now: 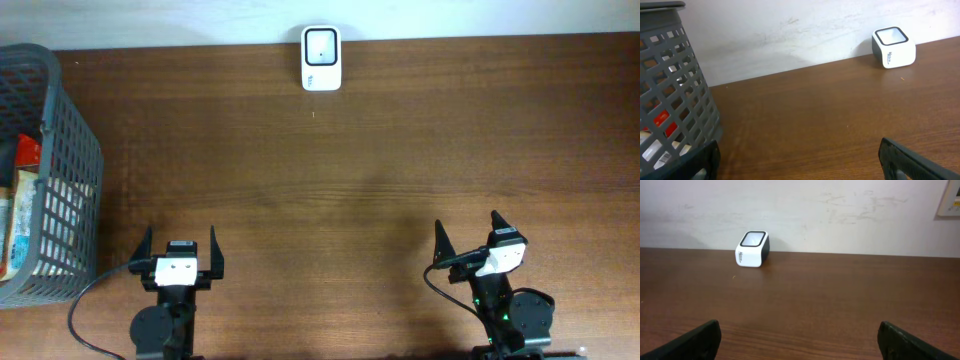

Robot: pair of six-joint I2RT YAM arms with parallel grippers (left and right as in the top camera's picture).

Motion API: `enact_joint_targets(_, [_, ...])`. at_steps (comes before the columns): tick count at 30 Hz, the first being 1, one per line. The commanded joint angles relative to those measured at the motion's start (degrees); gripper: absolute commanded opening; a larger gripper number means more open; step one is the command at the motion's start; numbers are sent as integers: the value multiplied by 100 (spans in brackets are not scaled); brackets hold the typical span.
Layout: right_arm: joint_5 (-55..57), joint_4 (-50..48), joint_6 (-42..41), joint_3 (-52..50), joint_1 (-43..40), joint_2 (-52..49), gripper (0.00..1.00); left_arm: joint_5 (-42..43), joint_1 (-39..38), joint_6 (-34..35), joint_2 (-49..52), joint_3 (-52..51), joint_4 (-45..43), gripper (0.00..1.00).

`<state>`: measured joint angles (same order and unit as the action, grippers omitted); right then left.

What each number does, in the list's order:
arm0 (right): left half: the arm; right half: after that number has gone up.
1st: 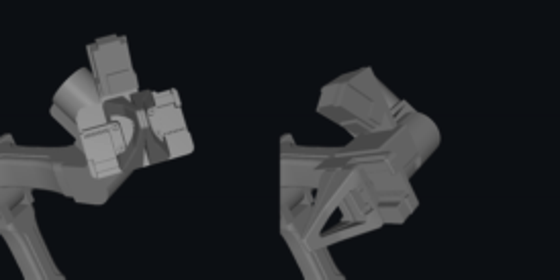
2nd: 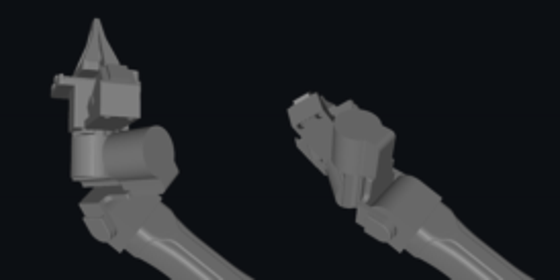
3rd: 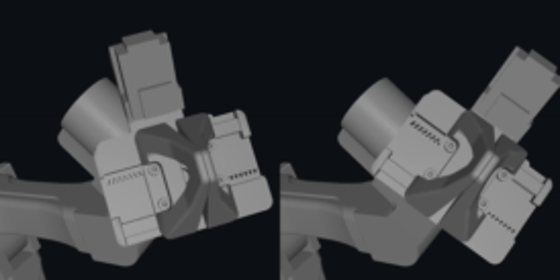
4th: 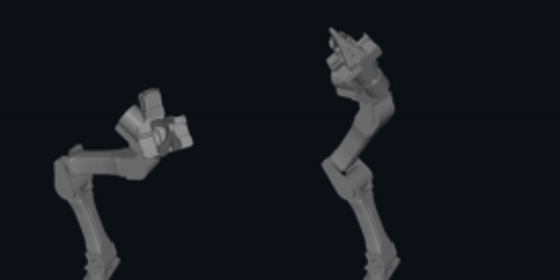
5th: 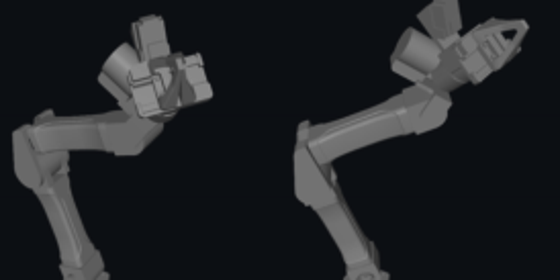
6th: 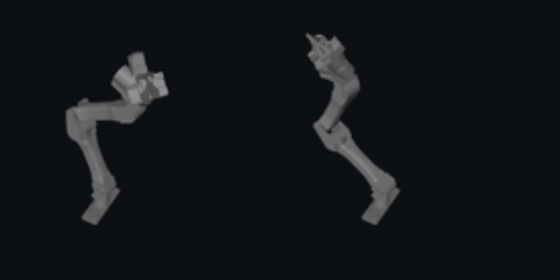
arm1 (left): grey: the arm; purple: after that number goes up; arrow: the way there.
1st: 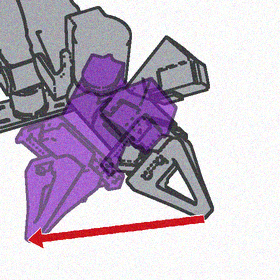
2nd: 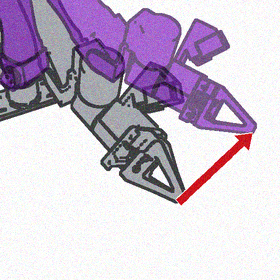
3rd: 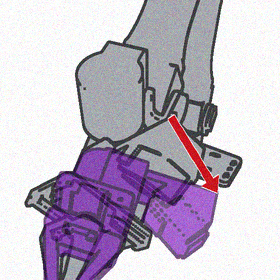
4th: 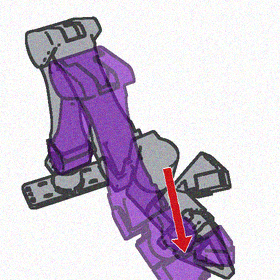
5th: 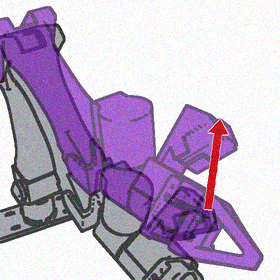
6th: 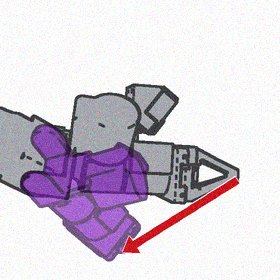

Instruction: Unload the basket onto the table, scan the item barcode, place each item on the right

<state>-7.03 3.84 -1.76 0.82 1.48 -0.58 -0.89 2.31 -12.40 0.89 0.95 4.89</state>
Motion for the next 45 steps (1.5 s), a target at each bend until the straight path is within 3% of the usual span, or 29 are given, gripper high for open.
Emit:
enact_joint_targets(1, [-48,-4,-61,-50,4,37,99,-37,-28,52,-52,-44,-9,99])
enact_joint_targets(16, [-48,-4,-61,-50,4,37,99,-11,-28,52,-55,-42,-13,99])
enact_joint_targets(25, [-48,-4,-61,-50,4,37,99,1064,-28,50,393,675,20,99])
enact_joint_targets(29, [-48,-4,-61,-50,4,37,99,1126,-28,7,1390,1674,118,99])
enact_joint_targets(34, [-48,-4,-61,-50,4,37,99,1360,-28,4,3254,3797,1268,99])
enact_joint_targets(37, [-48,-4,-61,-50,4,37,99,1362,-28,7,4227,5095,2201,99])
enact_joint_targets(43, [-48,-4,-61,-50,4,37,99,1519,-28,-79,6736,8999,5584,99])
enact_joint_targets(45, [-48,-4,-61,-50,4,37,99,1661,-28,-74,7383,10133,6225,99])
